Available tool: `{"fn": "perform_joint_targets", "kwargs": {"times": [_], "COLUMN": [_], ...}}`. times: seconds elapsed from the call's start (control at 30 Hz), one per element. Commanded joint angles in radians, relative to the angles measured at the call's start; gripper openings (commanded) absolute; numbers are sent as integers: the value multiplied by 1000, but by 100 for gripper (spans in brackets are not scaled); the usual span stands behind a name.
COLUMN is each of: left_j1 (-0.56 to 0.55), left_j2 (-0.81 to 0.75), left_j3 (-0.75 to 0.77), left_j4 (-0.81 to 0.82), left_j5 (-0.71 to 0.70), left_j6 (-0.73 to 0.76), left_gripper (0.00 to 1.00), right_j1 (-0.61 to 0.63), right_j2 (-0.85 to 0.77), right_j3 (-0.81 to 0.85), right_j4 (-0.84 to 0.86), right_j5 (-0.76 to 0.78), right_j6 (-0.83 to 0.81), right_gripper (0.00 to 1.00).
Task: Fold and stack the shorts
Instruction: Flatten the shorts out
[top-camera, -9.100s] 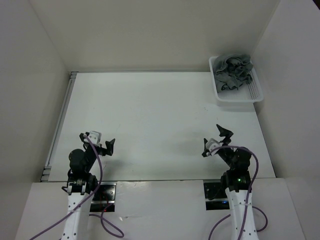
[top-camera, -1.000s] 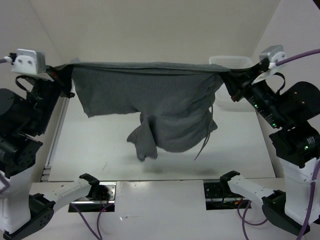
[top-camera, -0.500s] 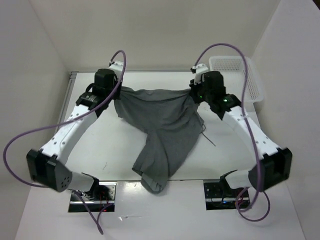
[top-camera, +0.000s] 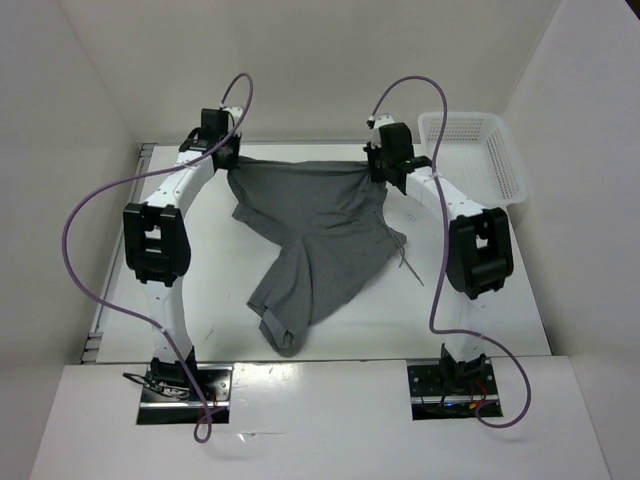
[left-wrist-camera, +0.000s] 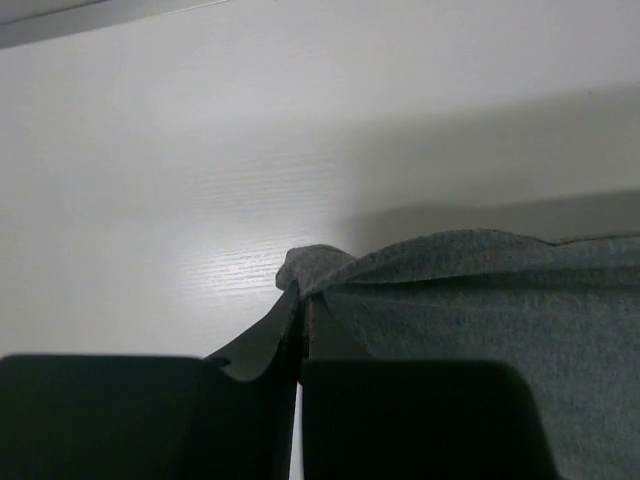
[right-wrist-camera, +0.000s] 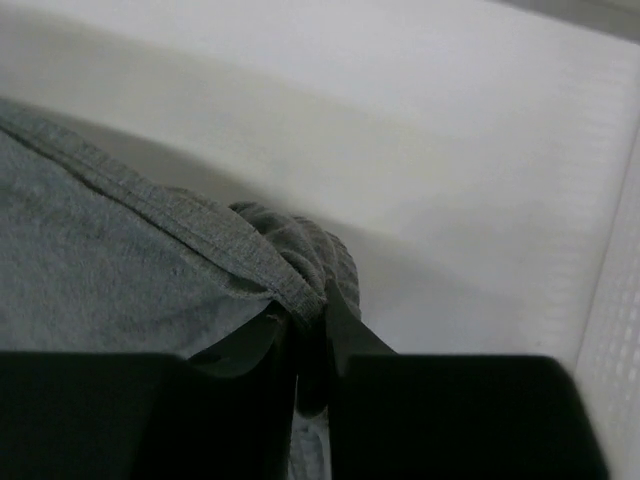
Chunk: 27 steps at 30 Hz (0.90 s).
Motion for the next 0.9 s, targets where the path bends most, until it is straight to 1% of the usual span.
{"fn": "perform_joint_targets", "kwargs": {"times": [0.0,0.03,0.07,0.1,0.13,0.17,0.2,0.23,0.27,0.3,0.33,0.37,0.4,0.43,0.47,0.5,0.53,0.57,0.6,0.63,0.67,0.7,0.73,0.77,0.8,0.83,0.87], "left_j1": [15,15,26,26,26,35,35,44,63,72,72,83,83,83,83,54,32,13,-15,-15,-15,-15,-15,-15,-15,-15,-15], "left_j2": [51,72,122,146,164,173,158,129,42,-9,-106,-151,-194,-274,-309,-346,-415,-443,-463,-489,-489,-489,-498,-498,-498,-498,-486], "left_j3": [185,233,291,355,473,509,521,509,424,369,312,260,148,87,18,-61,-233,-311,-377,-430,-502,-530,-554,-587,-598,-598,-612], "left_j4": [-6,-6,-56,-96,-182,-216,-241,-253,-244,-223,-222,-222,-245,-270,-296,-333,-342,-342,-342,-342,-342,-351,-351,-351,-351,-351,-351], "left_j5": [9,10,10,20,37,51,66,86,101,138,151,151,166,213,247,266,275,275,284,304,316,316,328,329,329,329,357], "left_j6": [4,4,4,4,4,4,4,4,4,4,4,4,4,4,4,4,4,4,4,4,4,4,4,4,4,4,4], "left_gripper": [0,0,4,20,66,85,100,100,100,100,100,100,100,100,100,100,100,97,92,86,72,64,56,49,46,50,55], "right_j1": [-6,-6,-6,-6,-6,-6,-6,-6,-6,-6,-6,-6,-6,-31,-40,-40,-51,-51,-51,-60,-75,-84,-95,-104,-117,-117,-117], "right_j2": [69,92,136,151,151,151,125,100,42,8,-28,-65,-137,-170,-225,-249,-268,-282,-303,-303,-303,-291,-282,-282,-258,-257,-242], "right_j3": [190,221,254,307,326,326,326,314,268,239,204,129,90,50,-44,-95,-199,-246,-284,-336,-350,-360,-372,-372,-381,-393,-393], "right_j4": [54,45,45,30,17,17,17,7,6,-3,-15,-24,-55,-76,-102,-122,-138,-148,-149,-158,-158,-168,-168,-168,-168,-156,-156], "right_j5": [93,108,124,135,135,135,135,124,124,124,113,100,77,46,-30,-63,-81,-95,-95,-112,-137,-137,-147,-148,-135,-135,-135], "right_j6": [34,34,34,43,43,43,43,43,43,43,32,32,22,21,34,34,55,64,75,86,107,116,117,129,129,129,129], "right_gripper": [16,29,63,77,86,94,96,97,98,98,98,98,98,96,94,88,83,79,70,67,64,61,55,51,49,49,49]}}
